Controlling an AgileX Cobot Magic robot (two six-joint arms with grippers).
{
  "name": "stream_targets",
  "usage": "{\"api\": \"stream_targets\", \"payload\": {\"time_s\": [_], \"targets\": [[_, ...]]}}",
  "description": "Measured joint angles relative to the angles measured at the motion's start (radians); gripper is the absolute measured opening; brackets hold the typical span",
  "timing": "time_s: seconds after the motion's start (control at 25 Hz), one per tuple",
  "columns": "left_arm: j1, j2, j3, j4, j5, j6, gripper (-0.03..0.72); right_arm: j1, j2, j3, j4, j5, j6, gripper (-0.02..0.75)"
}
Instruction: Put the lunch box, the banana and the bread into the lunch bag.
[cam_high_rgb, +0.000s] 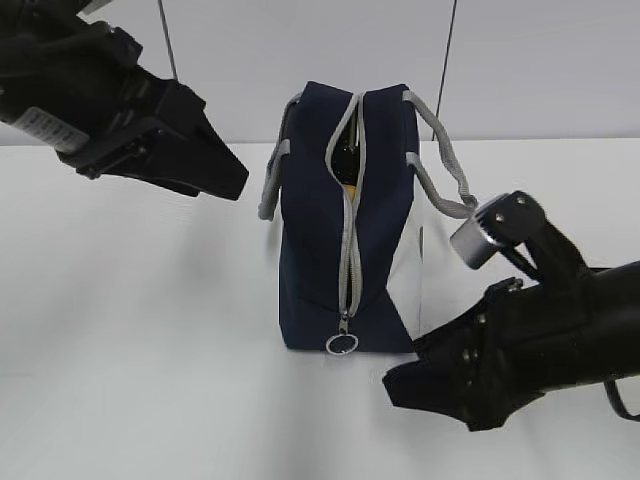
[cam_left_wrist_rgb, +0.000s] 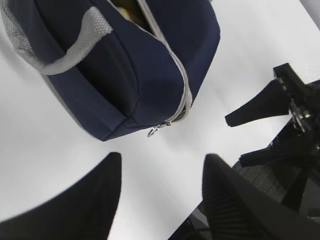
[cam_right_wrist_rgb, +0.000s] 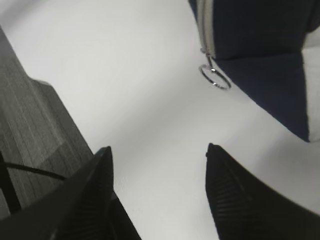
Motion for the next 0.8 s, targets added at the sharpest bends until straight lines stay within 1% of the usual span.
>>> {"api": "stream_targets", "payload": {"time_s": [0.04, 0.16, 0.28, 0.44, 0.6, 0.8], "targets": [[0.0, 0.0, 0.0, 0.0, 0.002, 0.0, 0.376, 0.0, 0.027, 0.0, 0.024, 0.013, -0.051, 0.435], [0.0, 0.0, 0.0, 0.0, 0.005, 0.0, 0.375, 0.0, 0.097, 0.0, 0.147, 0.071, -0.275, 0.435], [0.0, 0.0, 0.0, 0.0, 0.012, 0.0, 0.371, 0.0, 0.158, 0.0, 0.238, 0.08, -0.467, 0.435], [0.0, 0.0, 0.0, 0.004, 0.017, 0.0, 0.363, 0.0, 0.214, 0.0, 0.356, 0.08, -0.648, 0.435], [0.0, 0.0, 0.0, 0.005, 0.02, 0.0, 0.362, 0.0, 0.267, -0.002, 0.429, 0.085, -0.745, 0.435], [0.0, 0.0, 0.0, 0.009, 0.021, 0.0, 0.362, 0.0, 0.341, -0.015, 0.447, 0.124, -0.772, 0.435]]}}
